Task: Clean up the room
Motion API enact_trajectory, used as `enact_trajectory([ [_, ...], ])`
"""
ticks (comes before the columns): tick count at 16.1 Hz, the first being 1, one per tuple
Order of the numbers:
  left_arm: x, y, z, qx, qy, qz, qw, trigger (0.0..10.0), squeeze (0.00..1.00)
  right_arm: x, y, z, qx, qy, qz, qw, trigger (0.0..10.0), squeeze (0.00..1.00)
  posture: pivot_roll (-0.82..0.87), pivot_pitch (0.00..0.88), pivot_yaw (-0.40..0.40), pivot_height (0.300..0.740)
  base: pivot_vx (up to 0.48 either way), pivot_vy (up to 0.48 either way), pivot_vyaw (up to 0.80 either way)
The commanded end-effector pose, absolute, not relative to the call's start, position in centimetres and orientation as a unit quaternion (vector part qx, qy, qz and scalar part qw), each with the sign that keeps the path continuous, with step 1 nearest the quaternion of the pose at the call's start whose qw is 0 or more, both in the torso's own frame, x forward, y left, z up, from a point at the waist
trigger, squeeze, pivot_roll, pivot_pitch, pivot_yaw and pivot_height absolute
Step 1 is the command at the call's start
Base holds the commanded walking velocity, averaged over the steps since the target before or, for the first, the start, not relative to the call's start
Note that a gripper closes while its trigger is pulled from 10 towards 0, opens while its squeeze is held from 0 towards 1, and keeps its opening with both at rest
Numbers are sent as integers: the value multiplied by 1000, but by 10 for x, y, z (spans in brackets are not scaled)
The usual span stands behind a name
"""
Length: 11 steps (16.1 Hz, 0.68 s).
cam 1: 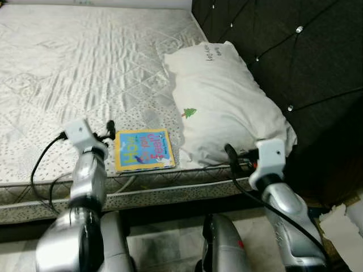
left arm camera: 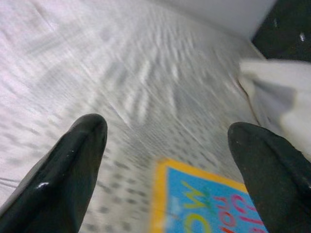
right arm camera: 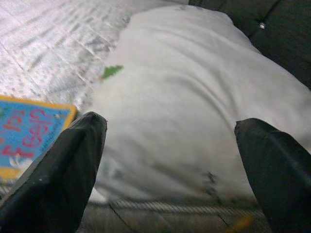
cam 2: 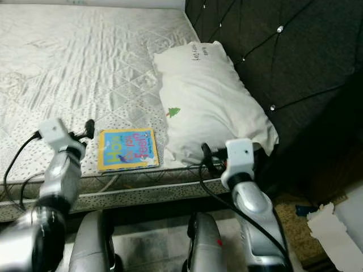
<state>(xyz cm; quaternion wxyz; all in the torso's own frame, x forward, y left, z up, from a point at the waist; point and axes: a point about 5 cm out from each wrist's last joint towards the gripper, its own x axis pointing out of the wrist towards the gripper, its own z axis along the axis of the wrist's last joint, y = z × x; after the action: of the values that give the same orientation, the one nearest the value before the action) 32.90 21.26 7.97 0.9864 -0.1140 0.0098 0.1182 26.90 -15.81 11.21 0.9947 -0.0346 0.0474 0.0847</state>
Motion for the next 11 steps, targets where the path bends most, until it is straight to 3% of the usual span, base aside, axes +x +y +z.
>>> enact_trajectory([
  [1,324,212,90,-78,-24,131,988,10000,1000,273,-155,113,-28,40,88,995,10000,0,-55,0,-55,573,0,0,0],
  [4,287,211,107,26,-76,166,983,10000,1000,295,-142,113,-7,23,96,995,10000,0,7,0,-35,573,0,0,0],
  [6,283,205,104,41,-78,136,987,10000,1000,303,-134,110,-3,24,102,995,10000,0,31,0,-27,573,0,0,0],
  [7,280,197,104,35,-71,115,990,10000,0,311,-130,108,8,17,103,995,10000,0,41,0,-20,573,0,0,0],
  [9,282,185,114,69,-82,79,991,10000,0,319,-125,113,25,2,108,994,10000,0,48,0,-17,573,0,0,0],
  [11,290,181,118,54,-69,61,994,10000,0,326,-116,125,33,-29,117,992,10000,0,59,0,-16,573,0,0,0],
])
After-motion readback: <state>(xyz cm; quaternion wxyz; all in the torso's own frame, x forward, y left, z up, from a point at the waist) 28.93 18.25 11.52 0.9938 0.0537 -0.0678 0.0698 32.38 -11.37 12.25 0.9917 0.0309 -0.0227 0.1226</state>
